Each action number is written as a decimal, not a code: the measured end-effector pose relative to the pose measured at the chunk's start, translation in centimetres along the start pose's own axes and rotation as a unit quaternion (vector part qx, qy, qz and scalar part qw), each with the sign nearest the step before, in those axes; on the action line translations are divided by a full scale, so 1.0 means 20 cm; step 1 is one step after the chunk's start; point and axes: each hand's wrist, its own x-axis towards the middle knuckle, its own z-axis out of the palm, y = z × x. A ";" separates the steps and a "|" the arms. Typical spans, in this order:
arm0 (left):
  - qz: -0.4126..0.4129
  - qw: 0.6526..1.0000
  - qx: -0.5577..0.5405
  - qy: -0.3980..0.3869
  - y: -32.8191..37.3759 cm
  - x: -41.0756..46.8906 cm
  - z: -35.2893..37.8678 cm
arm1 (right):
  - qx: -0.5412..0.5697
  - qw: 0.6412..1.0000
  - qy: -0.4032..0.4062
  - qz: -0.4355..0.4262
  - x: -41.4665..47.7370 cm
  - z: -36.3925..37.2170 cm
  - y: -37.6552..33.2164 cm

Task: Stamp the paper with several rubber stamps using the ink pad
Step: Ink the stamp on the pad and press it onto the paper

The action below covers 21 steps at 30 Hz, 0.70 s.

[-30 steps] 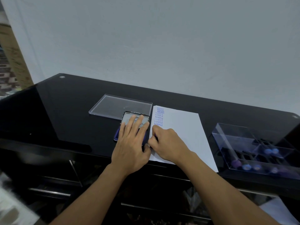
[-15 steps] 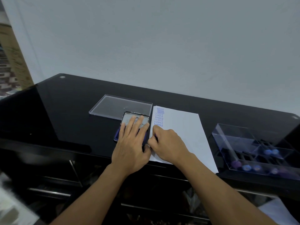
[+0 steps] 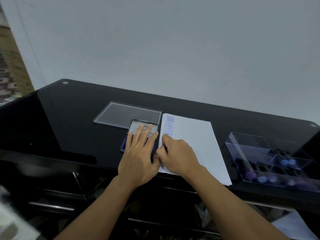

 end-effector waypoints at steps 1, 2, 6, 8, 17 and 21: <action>0.000 1.000 0.000 0.000 0.00 0.00 0.00 | 0.000 1.000 0.002 0.001 0.00 0.00 0.00; 0.001 1.000 0.000 0.001 0.00 0.00 0.00 | 0.000 1.000 0.003 0.002 0.00 0.00 0.00; 0.001 1.000 0.001 0.000 0.00 0.00 0.00 | -0.003 1.000 0.007 0.004 0.00 0.01 0.00; 0.000 1.000 0.001 -0.002 0.00 0.00 0.00 | -0.001 1.000 0.008 0.006 0.00 0.01 0.00; 0.002 1.000 0.003 -0.004 0.00 0.00 0.00 | 0.001 1.000 0.016 0.000 0.00 0.01 0.00; 0.002 1.000 0.001 -0.004 0.00 0.01 0.00 | 0.012 1.000 0.008 0.007 0.00 0.00 0.00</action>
